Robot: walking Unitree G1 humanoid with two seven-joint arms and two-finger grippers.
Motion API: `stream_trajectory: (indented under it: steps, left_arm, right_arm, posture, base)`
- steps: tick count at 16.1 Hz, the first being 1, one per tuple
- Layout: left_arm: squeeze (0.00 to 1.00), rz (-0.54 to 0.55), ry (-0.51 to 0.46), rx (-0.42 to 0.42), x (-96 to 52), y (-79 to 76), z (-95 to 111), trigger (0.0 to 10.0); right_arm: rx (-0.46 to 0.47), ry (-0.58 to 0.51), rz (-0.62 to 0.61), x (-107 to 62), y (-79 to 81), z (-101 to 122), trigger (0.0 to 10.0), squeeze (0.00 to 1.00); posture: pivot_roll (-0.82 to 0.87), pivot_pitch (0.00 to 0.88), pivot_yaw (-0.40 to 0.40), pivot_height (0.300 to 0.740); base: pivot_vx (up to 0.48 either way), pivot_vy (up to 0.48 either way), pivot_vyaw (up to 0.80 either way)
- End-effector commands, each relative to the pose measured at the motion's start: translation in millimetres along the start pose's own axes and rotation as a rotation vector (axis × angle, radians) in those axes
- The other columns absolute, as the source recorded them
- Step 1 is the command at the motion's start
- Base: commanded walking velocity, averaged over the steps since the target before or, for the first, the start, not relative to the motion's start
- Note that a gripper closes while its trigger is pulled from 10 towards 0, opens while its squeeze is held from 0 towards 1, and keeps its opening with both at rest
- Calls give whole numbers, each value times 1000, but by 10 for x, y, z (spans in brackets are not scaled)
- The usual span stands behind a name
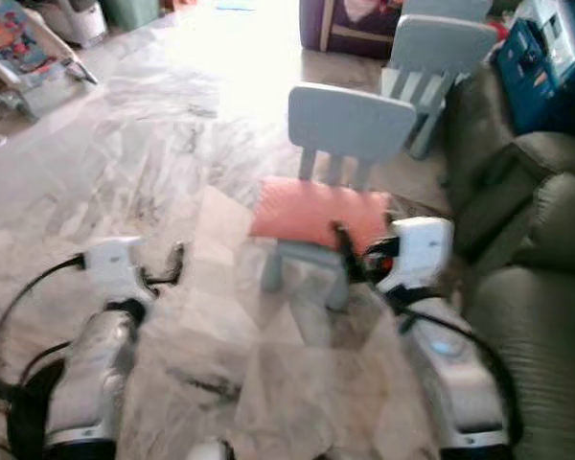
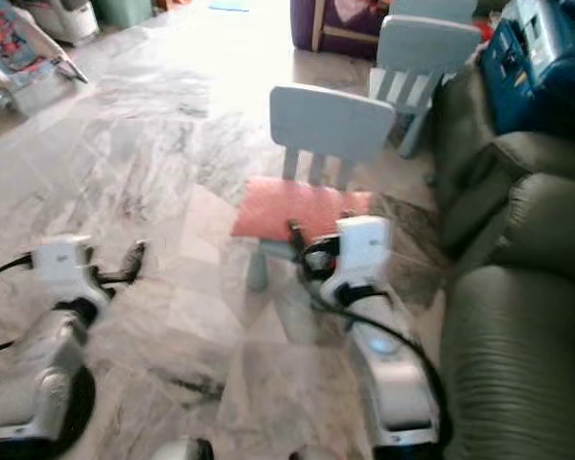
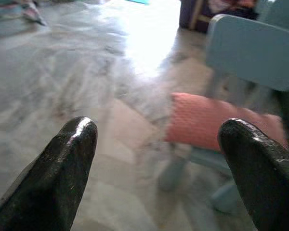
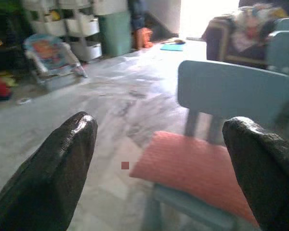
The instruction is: Move the pillow to the sofa
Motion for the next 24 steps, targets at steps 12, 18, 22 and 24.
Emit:
stream_trajectory:
  steps: [12,18,22,24]
  left_arm:
    - [0,-40,67,-31,-17,-113,-157,10000]
    - [0,-46,93,-38,-16,-128,-206,10000]
    - [0,9,145,20,18,-97,-322,10000]
    - [0,6,140,-38,35,-106,-287,10000]
  right_arm:
    - [-19,5,-34,-40,-101,-24,10000,0]
    - [-21,10,-34,-35,-102,-35,10000,0]
    - [-19,21,-31,-28,-102,-59,10000,0]
    - [-19,20,-31,-26,-97,-57,10000,0]
  posture:
    - [-60,191,-35,740]
    - [-57,188,-38,740]
    - [-53,185,-39,740]
    - [-53,186,-38,740]
  base:
    - [467,0,0]
    - [465,0,0]
    - [202,0,-400]
    - [0,0,-800]
Point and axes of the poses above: a point about 5 cm out from each wrist's last joint towards the gripper, its own x axis pointing out of the wrist towards the gripper, its own z axis along the axis of the wrist's last joint, y = z × x, the point moved 6 cm from there along x, pointing out of the wrist towards the gripper, and after that the axes turned 15 degrees about -x, right-handed, at the moved point
